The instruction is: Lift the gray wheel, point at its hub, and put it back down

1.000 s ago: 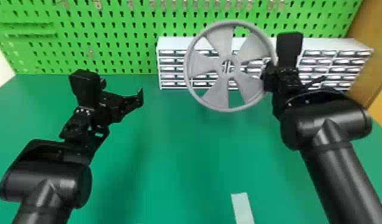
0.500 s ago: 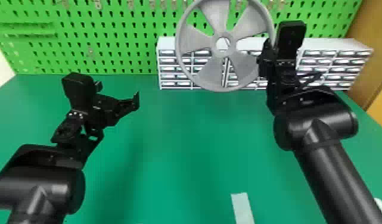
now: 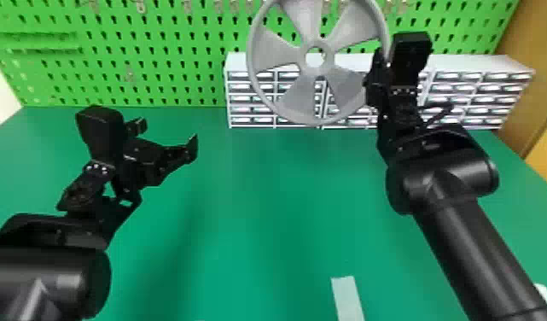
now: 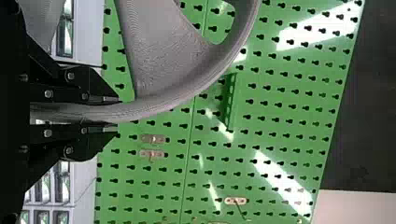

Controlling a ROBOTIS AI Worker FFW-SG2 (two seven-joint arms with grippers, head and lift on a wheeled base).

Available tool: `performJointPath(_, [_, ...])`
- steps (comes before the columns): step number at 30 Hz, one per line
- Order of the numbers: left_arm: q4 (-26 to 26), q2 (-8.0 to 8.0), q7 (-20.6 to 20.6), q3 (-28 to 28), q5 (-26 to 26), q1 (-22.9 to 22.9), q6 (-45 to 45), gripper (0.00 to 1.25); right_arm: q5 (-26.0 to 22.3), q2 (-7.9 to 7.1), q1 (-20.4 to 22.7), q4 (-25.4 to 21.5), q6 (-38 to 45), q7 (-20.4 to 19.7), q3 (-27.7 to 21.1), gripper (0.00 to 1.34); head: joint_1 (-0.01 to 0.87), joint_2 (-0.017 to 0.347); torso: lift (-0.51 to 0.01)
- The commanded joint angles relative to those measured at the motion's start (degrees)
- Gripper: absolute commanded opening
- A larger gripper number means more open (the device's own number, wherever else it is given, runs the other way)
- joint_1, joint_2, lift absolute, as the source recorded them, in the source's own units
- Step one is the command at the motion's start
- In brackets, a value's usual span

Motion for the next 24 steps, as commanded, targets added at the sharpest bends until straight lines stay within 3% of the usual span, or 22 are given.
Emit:
performJointPath(1, [-1.67,0.0,-1.48,-0.27,0.34,0.62,0.21,1.03,0.28,-0.23,-1.06,1.6,-0.92,0.0,0.36,0.01,0.692,0.048,-0.088])
performJointPath(7, [-3.78,0.0,-2.36,-0.97,1.74,1.77,0.21,0.6,0.28,-0.4,-2.29,2.22,-1.36,0.08,1.33,0.01,0.692,0.048,-0.088])
performJointPath(15, [-5.45,0.26,-2.36,-2.64,6.22,2.03,2.49,0.38,-0.25,-0.93,-3.43,3.36,-2.59,0.08,4.05,0.01,0.692,0.048,-0.088])
performJointPath(21, [-6.15,1.23,-0.07,-4.49,8.42,1.77,4.43,0.03,-0.95,-1.02,-3.96,3.89,-3.21,0.08,5.19,0.01,0.692,0.048,-0.088])
performJointPath(24, [-6.24,1.58,0.37,-4.84,9.39,1.85,4.34,0.02,-1.22,-1.28,-4.14,3.89,-3.3,0.17,5.72,0.01,0.692,0.048,-0.088])
